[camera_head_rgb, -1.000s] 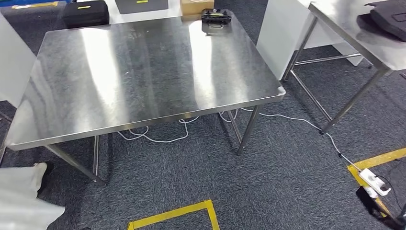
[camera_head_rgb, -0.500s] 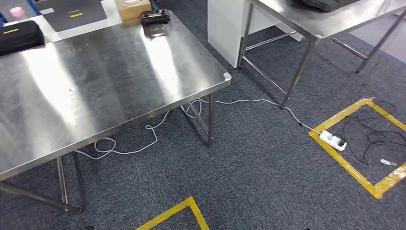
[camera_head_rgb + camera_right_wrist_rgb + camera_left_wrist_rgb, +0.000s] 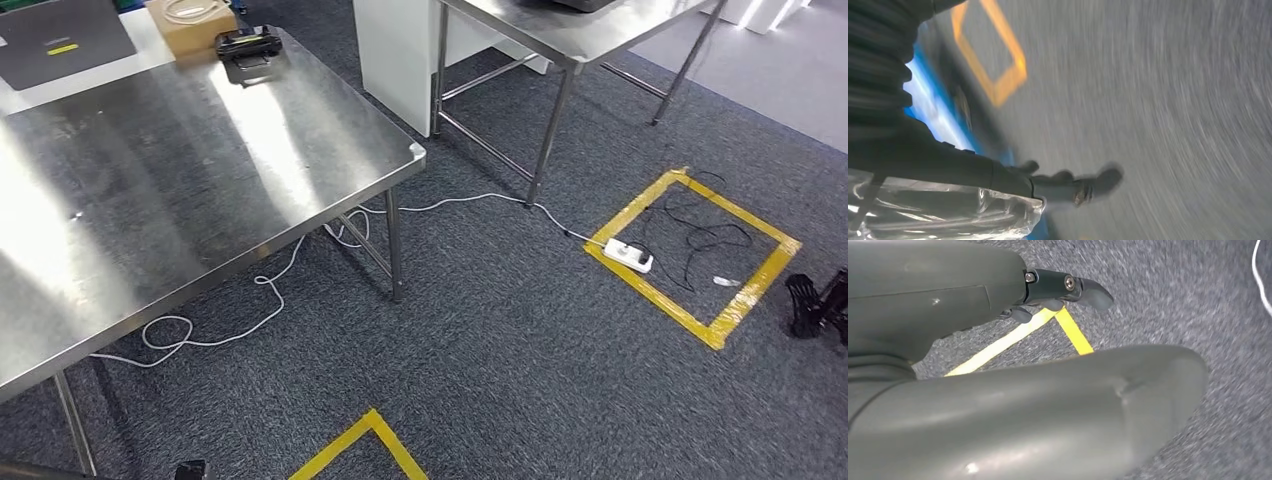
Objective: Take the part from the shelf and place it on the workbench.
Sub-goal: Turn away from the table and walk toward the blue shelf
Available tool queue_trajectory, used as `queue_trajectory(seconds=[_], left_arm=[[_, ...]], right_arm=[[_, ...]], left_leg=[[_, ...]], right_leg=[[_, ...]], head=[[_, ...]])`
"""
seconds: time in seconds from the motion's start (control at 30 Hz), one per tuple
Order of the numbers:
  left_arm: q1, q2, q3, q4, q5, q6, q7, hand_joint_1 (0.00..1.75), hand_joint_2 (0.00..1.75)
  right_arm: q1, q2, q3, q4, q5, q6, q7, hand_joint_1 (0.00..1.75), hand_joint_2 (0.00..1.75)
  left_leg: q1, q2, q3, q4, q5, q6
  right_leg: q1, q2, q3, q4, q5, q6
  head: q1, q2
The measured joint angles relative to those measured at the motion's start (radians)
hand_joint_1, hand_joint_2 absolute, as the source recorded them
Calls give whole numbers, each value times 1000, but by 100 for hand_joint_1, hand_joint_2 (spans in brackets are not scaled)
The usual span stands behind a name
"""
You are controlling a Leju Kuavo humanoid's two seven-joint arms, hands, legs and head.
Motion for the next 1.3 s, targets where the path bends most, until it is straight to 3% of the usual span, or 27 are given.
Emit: queue_trajectory(seconds=[0.07,0.1,0.17,0.23,0.27,0.33,0.37,0.43,0.5,0.53,0.57,0.6,0.67,0.7,0.77,0.8,0.87,0.93,1.0,1.07,1.1,1.13,1.17,1.2,1.23,1.3], left_arm=[[1,2,-7,0,-13,-7,19,0,0],[1,2,-10,0,-21,-13,34,0,0],[0,3,-20,1,-39,-26,71,0,0],[1,7,-29,2,-55,-36,102,0,0],[1,9,-34,2,-66,-38,116,0,0],[1,12,-49,3,-92,-39,148,0,0],[0,13,-58,4,-105,-42,168,0,0],[0,14,-73,6,-120,-65,215,0,87],[4,16,-83,11,-131,-105,282,0,175],[7,17,-88,14,-138,-121,316,0,175],[11,18,-94,16,-143,-132,342,0,175],[13,18,-99,17,-147,-137,358,0,175],[15,19,-105,18,-152,-141,370,0,175],[14,20,-107,19,-153,-143,373,0,175],[14,21,-108,19,-154,-140,381,0,175],[13,22,-110,19,-154,-136,390,0,175],[12,21,-113,19,-154,-124,416,0,175],[10,20,-116,19,-154,-118,435,0,175],[11,19,-118,19,-156,-114,439,0,175],[14,19,-119,19,-159,-114,438,0,175],[15,19,-119,19,-161,-113,437,0,175],[15,19,-120,19,-163,-113,436,0,175],[15,18,-120,19,-165,-113,436,0,175],[14,18,-120,19,-167,-113,436,0,175],[14,18,-120,19,-168,-113,436,0,175],[13,18,-121,19,-171,-112,436,0,175]], right_arm=[[-1,21,-43,6,-29,33,3,0,175],[1,29,-60,8,-34,45,4,0,175],[2,43,-85,12,-36,60,2,0,175],[-2,55,-101,13,-33,65,-6,0,175],[-4,60,-108,14,-33,67,-11,0,175],[-3,67,-121,16,-37,70,-27,0,175],[-1,69,-128,17,-41,72,-37,0,175],[-2,72,-142,18,-55,80,-58,0,175],[-8,73,-158,18,-70,100,-74,0,175],[-11,73,-164,18,-73,114,-79,0,175],[-11,73,-170,19,-75,126,-81,0,175],[-11,73,-175,20,-76,136,-82,0,175],[-9,74,-183,22,-76,144,-82,0,175],[-9,75,-186,23,-76,145,-82,0,175],[-11,77,-190,24,-76,149,-82,0,175],[-12,77,-192,24,-77,155,-82,0,175],[-10,76,-195,25,-78,177,-80,0,175],[-9,75,-198,26,-77,202,-78,0,175],[-11,74,-200,27,-76,219,-81,0,175],[-11,74,-203,27,-75,226,-86,0,175],[-10,74,-205,27,-74,227,-89,0,175],[-8,73,-206,27,-74,228,-91,0,175],[-8,72,-207,27,-73,228,-94,0,175],[-9,71,-208,28,-72,228,-96,0,175],[-11,70,-208,28,-71,228,-98,0,175],[-14,68,-208,28,-70,228,-98,0,175]], left_leg=[[-2,32,-9,1,4,-3],[-2,47,-12,1,6,-5],[-2,76,-13,2,7,-11],[-8,103,-11,6,3,-24],[-12,116,-10,9,1,-30],[-11,141,-5,10,-1,-42],[-7,138,-5,15,-7,-48],[3,80,-25,70,-53,-61],[6,7,-80,202,-133,-66],[6,-8,-108,269,-164,-65],[6,-13,-125,309,-174,-63],[6,-15,-124,310,-164,-60],[7,-32,-67,200,-97,-50],[7,-54,-30,129,-69,-45],[4,-86,11,43,-41,-38],[1,-88,13,34,-42,-36],[0,-64,12,23,-29,-25],[1,-38,10,4,-9,-9],[-2,-10,1,-3,3,-1],[-5,22,-10,-3,8,-1],[-5,37,-14,-2,9,-2],[-5,51,-16,-2,11,-4],[-5,64,-17,-1,12,-7],[-6,77,-16,0,12,-11],[-9,90,-15,1,10,-17],[-14,114,-10,4,6,-30]], right_leg=[[-4,-8,-37,103,-40,9],[-6,-13,-22,92,-37,18],[-10,-47,69,-42,-3,36],[-7,-102,152,-174,28,35],[-5,-116,168,-203,35,29],[-3,-96,164,-209,42,12],[-7,-83,162,-210,45,5],[-13,-56,159,-212,54,-12],[-10,-27,150,-211,63,-26],[-7,-10,146,-210,67,-30],[-4,7,141,-209,69,-33],[-2,23,138,-207,72,-33],[1,55,136,-204,76,-29],[3,68,135,-203,78,-25],[5,91,130,-201,86,-16],[6,100,126,-203,90,-10],[7,112,116,-206,100,3],[12,73,85,-167,79,3],[11,15,24,-45,16,-7],[6,-4,-27,79,-36,-4],[2,-9,-25,95,-42,4],[-1,-15,1,65,-33,14],[-4,-29,48,-4,-16,23],[-5,-59,101,-88,1,28],[-3,-87,145,-157,16,28],[3,-116,177,-219,29,15]], head=[[0,0],[1,0],[1,0],[0,0],[-3,0],[-7,0],[-8,0],[-10,0],[-13,0],[-14,0],[-14,0],[-14,0],[-14,0],[-14,0],[-13,0],[-13,0],[-13,0],[-10,0],[-8,0],[-7,0],[-7,0],[-7,0],[-7,0],[-7,0],[-7,0],[-10,0]])
